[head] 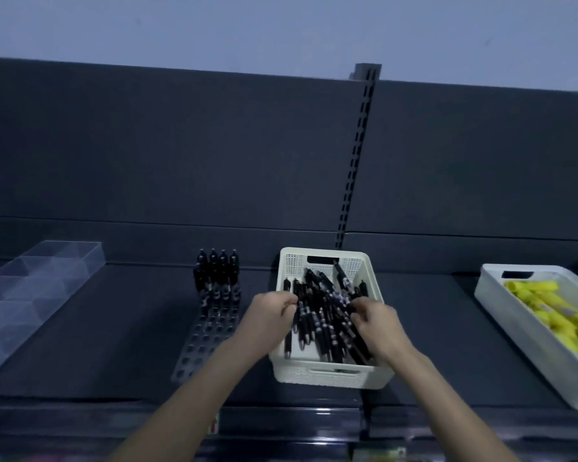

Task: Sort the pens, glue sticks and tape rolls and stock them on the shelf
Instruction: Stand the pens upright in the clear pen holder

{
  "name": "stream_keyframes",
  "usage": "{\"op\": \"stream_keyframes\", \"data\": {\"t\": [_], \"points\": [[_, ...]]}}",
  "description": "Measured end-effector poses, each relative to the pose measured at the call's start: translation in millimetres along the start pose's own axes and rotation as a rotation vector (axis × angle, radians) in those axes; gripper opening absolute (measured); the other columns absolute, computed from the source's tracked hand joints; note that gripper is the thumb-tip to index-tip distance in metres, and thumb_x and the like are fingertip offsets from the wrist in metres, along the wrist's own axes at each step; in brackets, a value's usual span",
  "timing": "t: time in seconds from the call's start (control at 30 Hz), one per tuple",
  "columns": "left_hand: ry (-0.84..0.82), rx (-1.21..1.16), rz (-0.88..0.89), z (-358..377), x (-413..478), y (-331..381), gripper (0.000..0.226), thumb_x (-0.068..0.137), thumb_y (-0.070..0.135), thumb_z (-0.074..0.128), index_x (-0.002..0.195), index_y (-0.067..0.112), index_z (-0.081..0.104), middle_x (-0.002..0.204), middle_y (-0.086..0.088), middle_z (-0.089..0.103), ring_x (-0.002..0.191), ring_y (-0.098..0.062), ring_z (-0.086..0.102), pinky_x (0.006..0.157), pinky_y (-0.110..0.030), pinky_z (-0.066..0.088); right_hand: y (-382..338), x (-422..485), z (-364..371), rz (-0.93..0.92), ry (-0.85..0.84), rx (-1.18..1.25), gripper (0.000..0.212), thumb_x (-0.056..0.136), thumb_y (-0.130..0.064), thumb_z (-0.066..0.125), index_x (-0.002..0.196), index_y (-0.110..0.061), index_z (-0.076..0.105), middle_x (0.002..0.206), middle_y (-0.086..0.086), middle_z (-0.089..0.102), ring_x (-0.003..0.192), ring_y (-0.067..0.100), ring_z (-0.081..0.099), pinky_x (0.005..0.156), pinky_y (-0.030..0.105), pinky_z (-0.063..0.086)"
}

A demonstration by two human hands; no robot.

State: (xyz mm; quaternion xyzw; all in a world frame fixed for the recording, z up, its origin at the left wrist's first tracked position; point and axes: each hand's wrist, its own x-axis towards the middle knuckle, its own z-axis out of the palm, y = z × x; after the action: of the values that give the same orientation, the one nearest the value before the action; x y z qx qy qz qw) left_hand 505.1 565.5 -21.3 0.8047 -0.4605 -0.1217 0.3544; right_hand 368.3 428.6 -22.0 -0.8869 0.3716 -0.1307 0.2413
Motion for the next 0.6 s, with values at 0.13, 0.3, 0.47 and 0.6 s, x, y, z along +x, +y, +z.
{"op": "stream_keyframes", "data": {"t": [0.13,0.3,0.47,0.6], "points": [[-0.215,0.058,-0.222,27,35,18,0.015,0.096,0.020,0.042,0.082,0.016,0.044,0.084,-0.001,0.043,0.076,-0.014,0.042,0.066,-0.024,0.033,6,12,0,0.029,-0.137,-0.064,0.024,0.093,-0.011,0.047,0.113,-0.002,0.056,0.115,0.016,0.061,0.107,0.030,0.057,0.080,0.027,0.042],[-0.382,0.427,-0.341,57,63,17,0.049,0.093,0.044,0.044,0.116,0.002,0.050,0.114,-0.013,0.057,0.120,-0.030,0.048,0.095,-0.032,0.037,0,22,13,0.100,-0.325,-0.194,0.031,0.091,-0.028,0.055,0.108,-0.003,0.057,0.120,0.016,0.053,0.108,0.030,0.055,0.088,0.031,0.045],[-0.304,0.369,-0.405,66,72,8,0.078,0.087,0.046,0.056,0.138,-0.005,0.024,0.142,-0.024,0.031,0.132,-0.033,0.032,0.106,-0.034,0.030,-4,28,29,0.163,-0.394,-0.285,0.043,0.085,-0.035,0.063,0.116,-0.006,0.055,0.129,0.014,0.041,0.112,0.030,0.052,0.092,0.033,0.045],[-0.302,0.254,-0.454,65,74,3,0.061,0.088,0.036,0.058,0.130,-0.004,0.039,0.136,-0.019,0.042,0.130,-0.029,0.036,0.101,-0.030,0.037,-8,42,34,0.208,-0.370,-0.291,0.034,0.085,-0.027,0.062,0.112,-0.008,0.058,0.123,0.011,0.055,0.107,0.027,0.059,0.081,0.031,0.047]]}}
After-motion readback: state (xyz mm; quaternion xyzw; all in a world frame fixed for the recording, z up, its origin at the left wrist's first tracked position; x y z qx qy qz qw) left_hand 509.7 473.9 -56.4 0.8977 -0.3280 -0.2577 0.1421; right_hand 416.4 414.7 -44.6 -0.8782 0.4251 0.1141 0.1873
